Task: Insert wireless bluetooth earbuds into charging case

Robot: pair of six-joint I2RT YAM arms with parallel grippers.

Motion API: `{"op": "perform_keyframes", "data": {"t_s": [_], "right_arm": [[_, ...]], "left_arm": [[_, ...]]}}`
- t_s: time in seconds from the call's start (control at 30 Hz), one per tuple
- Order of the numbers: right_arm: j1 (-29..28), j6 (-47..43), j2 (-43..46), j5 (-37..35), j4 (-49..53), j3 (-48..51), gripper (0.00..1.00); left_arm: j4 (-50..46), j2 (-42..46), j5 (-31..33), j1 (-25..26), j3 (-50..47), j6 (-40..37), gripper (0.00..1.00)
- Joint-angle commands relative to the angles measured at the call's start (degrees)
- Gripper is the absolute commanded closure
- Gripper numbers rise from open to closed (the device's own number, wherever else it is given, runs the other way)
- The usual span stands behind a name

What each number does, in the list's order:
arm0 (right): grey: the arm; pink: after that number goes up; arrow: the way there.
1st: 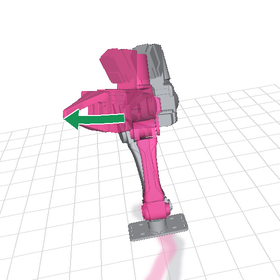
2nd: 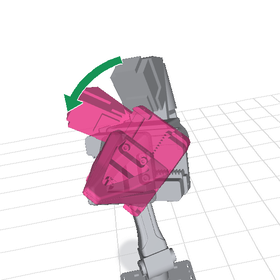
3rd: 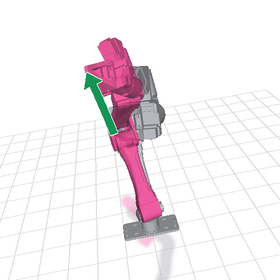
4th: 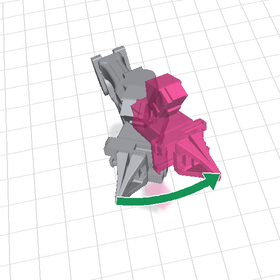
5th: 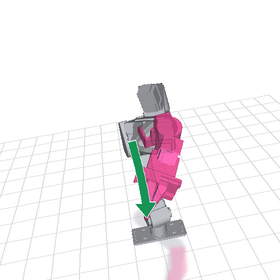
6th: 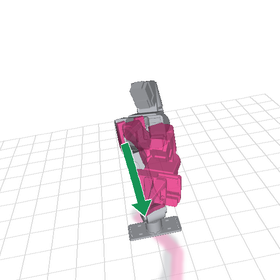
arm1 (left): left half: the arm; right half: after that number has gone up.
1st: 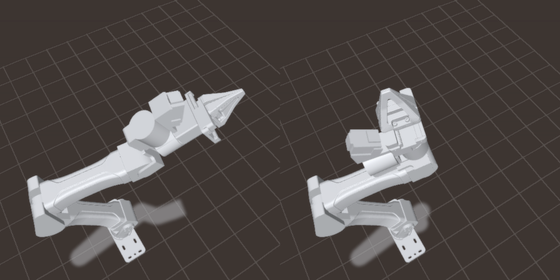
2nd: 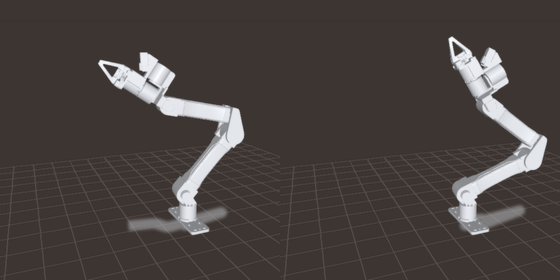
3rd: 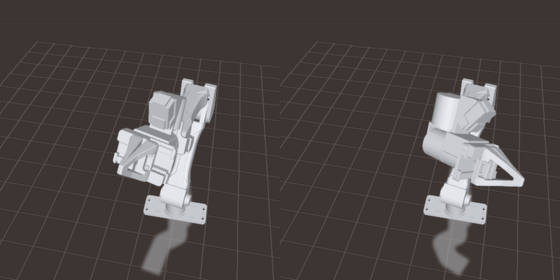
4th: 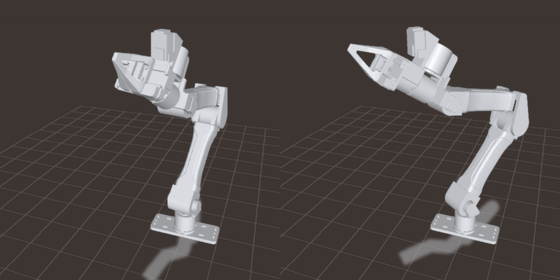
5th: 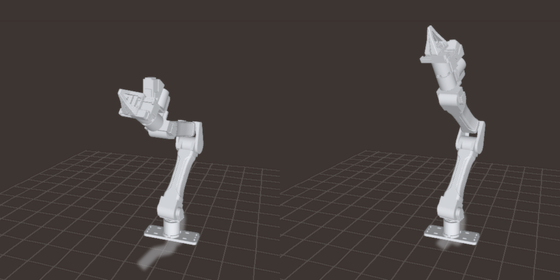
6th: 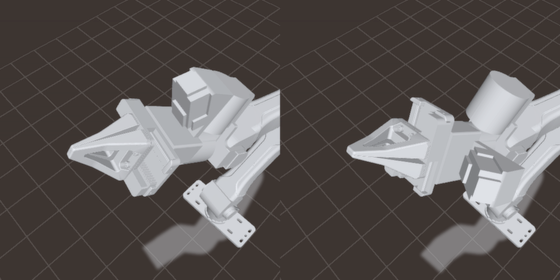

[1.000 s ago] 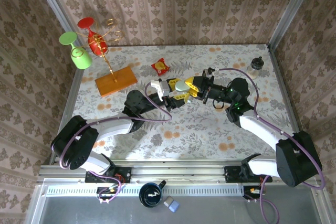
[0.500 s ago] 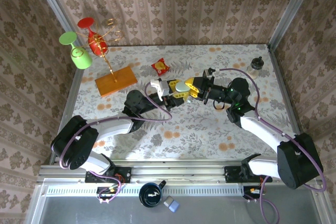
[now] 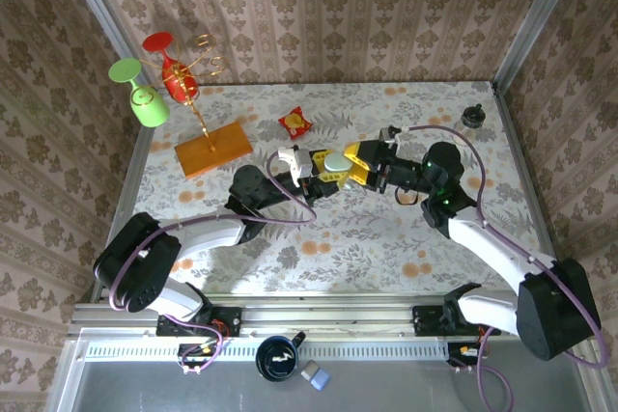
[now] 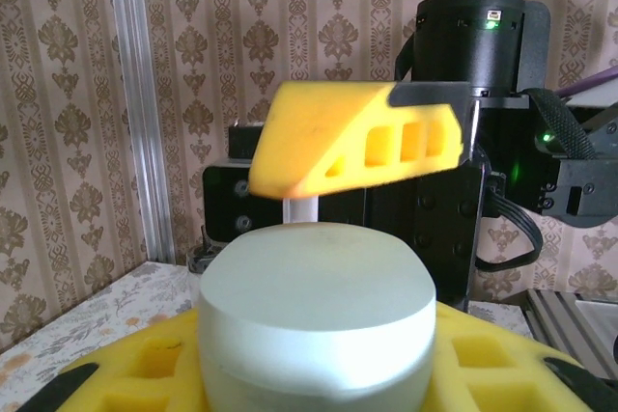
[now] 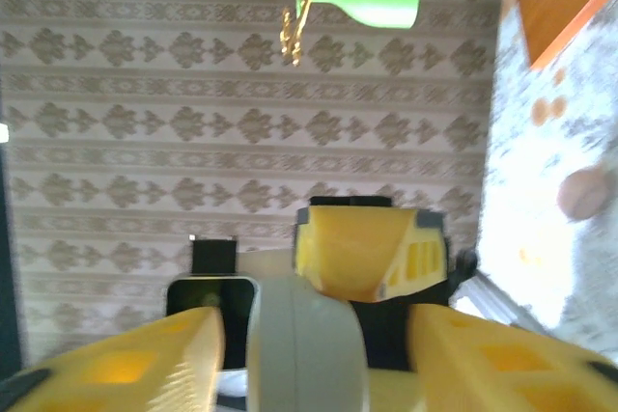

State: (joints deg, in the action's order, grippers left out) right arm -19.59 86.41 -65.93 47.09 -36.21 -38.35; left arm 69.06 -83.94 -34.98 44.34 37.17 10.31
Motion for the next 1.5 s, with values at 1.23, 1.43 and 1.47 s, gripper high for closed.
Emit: {"op": "perform_keyframes", "data": {"t_s": [1.23, 1.43, 1.47], "right_arm": [[-8.2, -77.8, 8.5, -28.0, 30.7, -6.8, 0.18], [-8.1, -74.3, 6.9, -31.8, 31.3, -8.6, 0.18], [-8.1, -74.1, 6.5, -31.9, 32.0, -9.3, 0.18]], "left_arm": [[-6.7, 3.0, -4.8, 0.2, -3.3, 0.5, 0.69], [-5.4, 2.3, -4.5, 0.2, -3.5, 0.2, 0.68], [-5.1, 2.2, -4.4, 0.1, -3.6, 0.1, 0.68]]}}
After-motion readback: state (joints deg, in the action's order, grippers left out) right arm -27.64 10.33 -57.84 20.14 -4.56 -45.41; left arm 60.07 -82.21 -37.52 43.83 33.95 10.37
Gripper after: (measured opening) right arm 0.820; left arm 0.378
